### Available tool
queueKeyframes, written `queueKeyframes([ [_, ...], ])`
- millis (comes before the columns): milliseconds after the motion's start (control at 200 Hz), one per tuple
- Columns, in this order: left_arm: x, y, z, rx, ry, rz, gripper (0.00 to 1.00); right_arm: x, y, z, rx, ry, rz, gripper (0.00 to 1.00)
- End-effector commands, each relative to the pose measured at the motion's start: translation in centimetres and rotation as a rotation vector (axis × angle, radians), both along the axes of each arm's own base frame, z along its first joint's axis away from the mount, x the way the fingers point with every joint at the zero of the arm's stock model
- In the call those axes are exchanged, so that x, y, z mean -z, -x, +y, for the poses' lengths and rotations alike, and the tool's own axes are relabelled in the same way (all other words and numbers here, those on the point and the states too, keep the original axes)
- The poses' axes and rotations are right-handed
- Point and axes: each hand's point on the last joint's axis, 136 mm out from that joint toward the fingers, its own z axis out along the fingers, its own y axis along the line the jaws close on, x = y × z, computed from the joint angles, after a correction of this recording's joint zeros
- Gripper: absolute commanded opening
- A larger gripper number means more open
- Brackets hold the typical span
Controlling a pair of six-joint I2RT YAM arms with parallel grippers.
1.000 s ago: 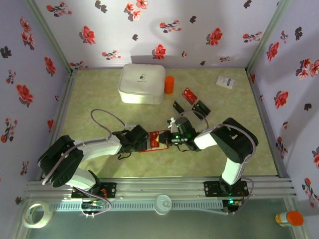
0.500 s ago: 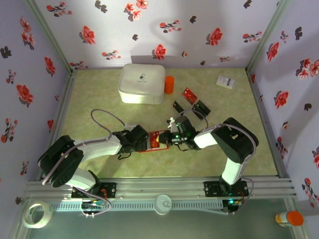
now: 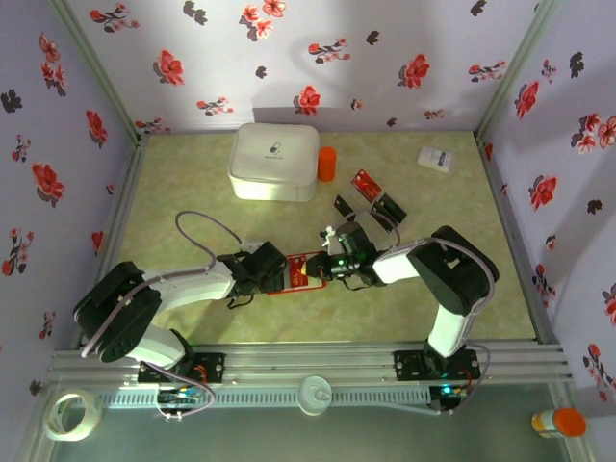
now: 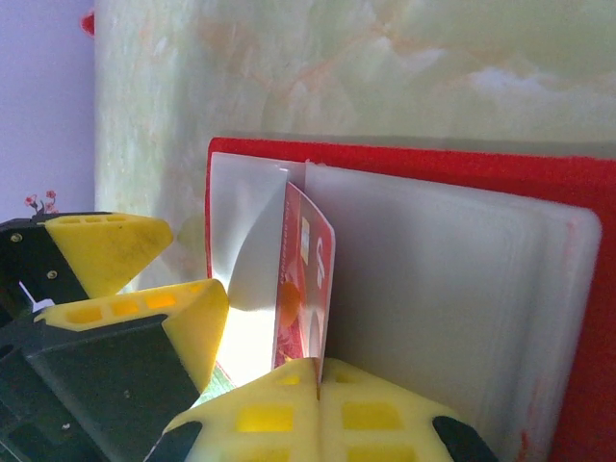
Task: Put the credit cards into the card holder
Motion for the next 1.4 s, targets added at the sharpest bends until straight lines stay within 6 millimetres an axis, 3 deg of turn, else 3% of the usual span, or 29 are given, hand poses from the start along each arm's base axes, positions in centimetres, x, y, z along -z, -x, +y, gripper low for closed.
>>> queueKeyframes([
  [0,1.2,1.5,1.7,-0.001,-0.069,0.043,0.94,4.8,3.0,-2.5,-0.023,0.168,0.158,0.00],
  [250,1.2,1.5,1.6,0.002,-0.066,0.044,0.94,5.0,2.9,-2.4,-0.034,0.188,0.173,0.00],
  [645,1.4,1.6,1.7,0.000,-0.067,0.045,0.94,1.7,1.7,-2.0,-0.069,0.207,0.110,0.42],
  [850,1.4,1.6,1.7,0.000,-0.065,0.044,0.94,-0.7,0.9,-1.8,-0.085,0.206,0.058,0.51],
  [1075,1.5,1.6,1.7,0.001,-0.066,0.046,0.94,-2.6,0.2,-2.2,-0.076,0.229,0.003,0.50],
  [1270,1.5,1.6,1.6,0.000,-0.062,0.045,0.94,-2.5,0.0,-1.7,-0.080,0.237,0.002,0.25],
  [1400,1.6,1.6,1.6,0.001,-0.062,0.047,0.94,-1.8,0.0,-1.3,-0.083,0.256,0.005,0.19],
])
